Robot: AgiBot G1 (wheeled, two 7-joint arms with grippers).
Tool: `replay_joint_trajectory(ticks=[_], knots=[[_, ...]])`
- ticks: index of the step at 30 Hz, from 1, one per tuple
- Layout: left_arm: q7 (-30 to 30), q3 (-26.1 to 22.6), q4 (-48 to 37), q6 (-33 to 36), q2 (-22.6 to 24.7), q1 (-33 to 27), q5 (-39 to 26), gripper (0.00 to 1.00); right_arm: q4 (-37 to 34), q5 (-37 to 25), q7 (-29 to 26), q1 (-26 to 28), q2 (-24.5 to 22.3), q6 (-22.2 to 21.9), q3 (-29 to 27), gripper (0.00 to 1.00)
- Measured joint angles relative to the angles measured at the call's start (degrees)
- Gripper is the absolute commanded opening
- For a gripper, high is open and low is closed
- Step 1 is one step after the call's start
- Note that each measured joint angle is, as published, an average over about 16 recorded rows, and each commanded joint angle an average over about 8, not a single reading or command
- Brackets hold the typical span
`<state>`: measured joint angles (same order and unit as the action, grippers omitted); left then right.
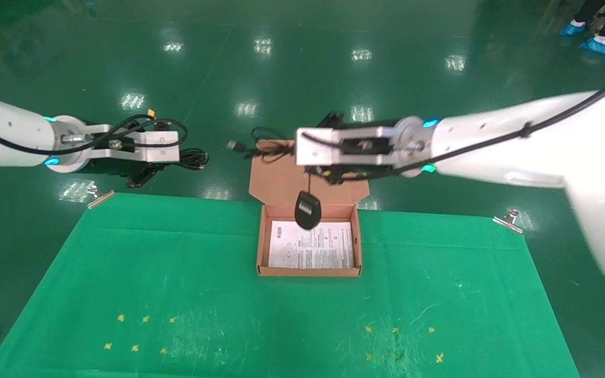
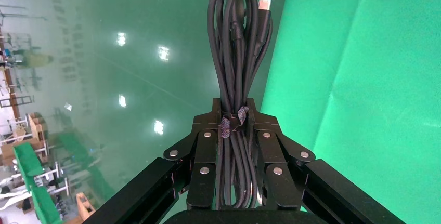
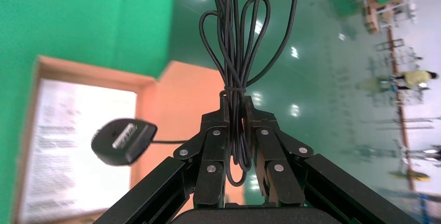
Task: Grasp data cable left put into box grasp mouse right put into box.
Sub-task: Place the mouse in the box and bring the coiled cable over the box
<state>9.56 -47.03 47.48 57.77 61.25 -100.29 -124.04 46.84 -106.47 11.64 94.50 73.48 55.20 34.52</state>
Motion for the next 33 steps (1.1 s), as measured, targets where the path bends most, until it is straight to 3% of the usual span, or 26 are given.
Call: replay_joint_trajectory(ticks=[9, 21, 22, 24, 30, 33], knots=[[2.6, -0.4, 2.7, 0.8, -0.9, 0.7, -1.6, 0.0, -3.1, 1.0, -0.8, -3.1, 2.5, -1.7, 1.0, 0.0], [3.7, -0.4, 4.1, 1.0, -1.2, 1.1, -2.2, 0.0, -13.1, 2.9, -4.8, -5.1, 4.1, -7.2, 3.8, 0.0], [3.8, -0.5, 4.2, 1.0, -1.2, 1.1, -2.2, 0.0, -13.9, 3.0, -5.0, -5.1, 4.1, -7.6, 4.2, 0.03], [3.9, -0.5, 4.3, 1.1, -1.3, 1.1, -2.2, 0.0, -15.2, 3.4, -5.5, -5.0, 4.2, -8.2, 4.8, 0.21], [4.0, -0.5, 4.4, 1.1, -1.3, 1.1, -2.3, 0.0, -17.7, 4.6, -6.0, -4.7, 4.5, -9.1, 6.7, 0.92], [4.0, -0.5, 4.5, 1.1, -1.3, 1.2, -2.3, 0.0, -18.0, 5.1, -6.0, -4.6, 4.4, -9.1, 7.4, 1.0]])
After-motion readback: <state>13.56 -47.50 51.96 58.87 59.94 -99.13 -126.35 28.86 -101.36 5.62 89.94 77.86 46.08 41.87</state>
